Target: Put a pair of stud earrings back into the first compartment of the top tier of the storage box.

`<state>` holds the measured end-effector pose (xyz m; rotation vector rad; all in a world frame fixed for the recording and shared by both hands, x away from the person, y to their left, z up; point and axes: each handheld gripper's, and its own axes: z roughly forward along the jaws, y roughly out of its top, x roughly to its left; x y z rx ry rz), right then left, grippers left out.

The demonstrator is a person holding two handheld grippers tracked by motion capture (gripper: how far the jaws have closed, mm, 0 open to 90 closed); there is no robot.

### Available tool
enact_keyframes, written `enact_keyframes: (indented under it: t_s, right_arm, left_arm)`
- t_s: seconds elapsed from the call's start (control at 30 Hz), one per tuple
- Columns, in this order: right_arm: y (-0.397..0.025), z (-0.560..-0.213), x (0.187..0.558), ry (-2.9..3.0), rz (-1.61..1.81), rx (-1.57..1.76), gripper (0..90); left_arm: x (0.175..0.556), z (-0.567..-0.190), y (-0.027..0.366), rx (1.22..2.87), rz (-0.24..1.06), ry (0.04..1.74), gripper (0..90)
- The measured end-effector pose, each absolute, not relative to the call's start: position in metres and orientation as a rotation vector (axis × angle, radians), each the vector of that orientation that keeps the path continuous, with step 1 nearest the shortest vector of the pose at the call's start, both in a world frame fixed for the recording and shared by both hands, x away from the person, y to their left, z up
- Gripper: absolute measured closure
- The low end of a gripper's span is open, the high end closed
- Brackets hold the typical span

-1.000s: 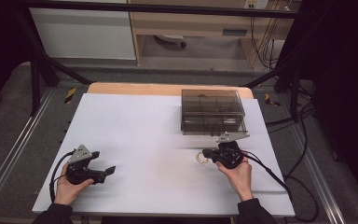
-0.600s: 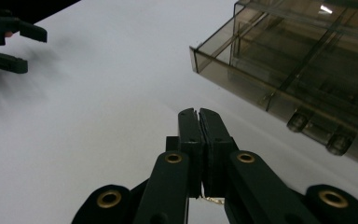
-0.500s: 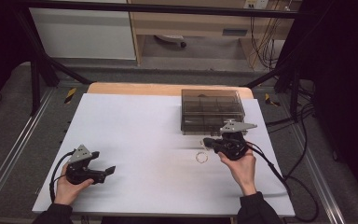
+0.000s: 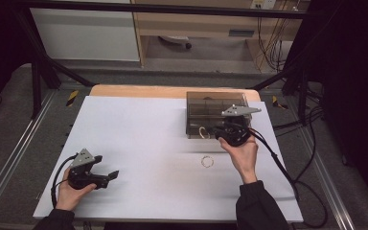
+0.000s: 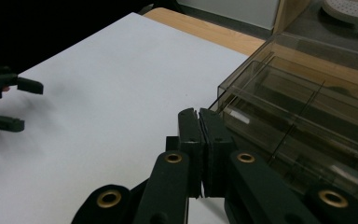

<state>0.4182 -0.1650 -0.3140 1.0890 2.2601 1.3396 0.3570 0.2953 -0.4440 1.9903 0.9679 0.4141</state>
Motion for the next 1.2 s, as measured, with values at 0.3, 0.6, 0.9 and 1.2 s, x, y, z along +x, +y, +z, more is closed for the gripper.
enact_keyframes:
  t_s: [0.3,0.6,0.9,1.2]
  right_arm:
    - [-0.149,-0.322,0.451,2.244,1.258,1.121,89.1]
    - [-0.147,-0.341,0.470,2.223,1.133,1.158,89.1]
    - [-0.135,-0.362,0.470,2.278,1.089,1.143,88.9]
    - [-0.126,-0.375,0.471,2.302,1.146,1.159,85.9]
  left_arm:
    - [0.357,-0.444,0.296,1.986,0.415,0.968,6.6]
    - [0.357,-0.444,0.296,1.987,0.414,0.968,6.6]
    - [0.357,-0.444,0.295,1.988,0.414,0.968,6.7]
    - [0.357,-0.444,0.296,1.987,0.414,0.969,6.6]
